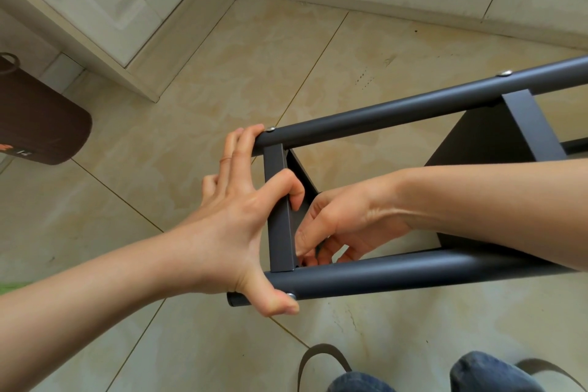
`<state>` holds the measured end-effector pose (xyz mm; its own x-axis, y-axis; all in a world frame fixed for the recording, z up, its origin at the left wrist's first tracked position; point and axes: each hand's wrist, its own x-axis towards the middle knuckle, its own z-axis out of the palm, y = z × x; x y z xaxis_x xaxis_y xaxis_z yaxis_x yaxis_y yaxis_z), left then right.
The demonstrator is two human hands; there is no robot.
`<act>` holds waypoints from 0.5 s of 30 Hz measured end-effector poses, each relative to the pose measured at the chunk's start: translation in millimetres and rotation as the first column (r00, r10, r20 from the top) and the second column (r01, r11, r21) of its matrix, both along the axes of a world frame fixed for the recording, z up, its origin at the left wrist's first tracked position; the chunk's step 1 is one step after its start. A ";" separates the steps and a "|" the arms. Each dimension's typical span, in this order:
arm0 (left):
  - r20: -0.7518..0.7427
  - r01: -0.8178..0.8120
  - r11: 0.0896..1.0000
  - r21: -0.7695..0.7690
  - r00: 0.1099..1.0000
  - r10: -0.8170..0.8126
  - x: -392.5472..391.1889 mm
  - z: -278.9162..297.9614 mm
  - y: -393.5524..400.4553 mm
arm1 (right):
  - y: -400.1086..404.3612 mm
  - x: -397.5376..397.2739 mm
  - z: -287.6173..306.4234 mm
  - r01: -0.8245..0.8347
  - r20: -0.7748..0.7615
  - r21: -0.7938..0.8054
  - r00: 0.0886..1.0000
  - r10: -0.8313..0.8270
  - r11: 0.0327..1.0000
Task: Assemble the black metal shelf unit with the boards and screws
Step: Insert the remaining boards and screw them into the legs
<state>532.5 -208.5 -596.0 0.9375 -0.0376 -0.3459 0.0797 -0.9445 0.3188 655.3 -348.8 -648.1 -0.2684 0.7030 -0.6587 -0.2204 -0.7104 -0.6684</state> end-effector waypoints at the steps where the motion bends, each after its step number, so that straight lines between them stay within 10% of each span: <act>1: -0.008 -0.007 1.000 -0.004 1.000 0.007 -0.1 0.2 -0.2 | -0.3 -0.1 -0.5 0.004 0.001 0.001 1.000 -0.004 1.000; 15: -0.170 -0.024 0.999 0.035 0.985 0.030 3.4 6.4 6.2 | -21.8 19.7 33.8 -0.059 0.161 0.032 0.986 0.053 0.998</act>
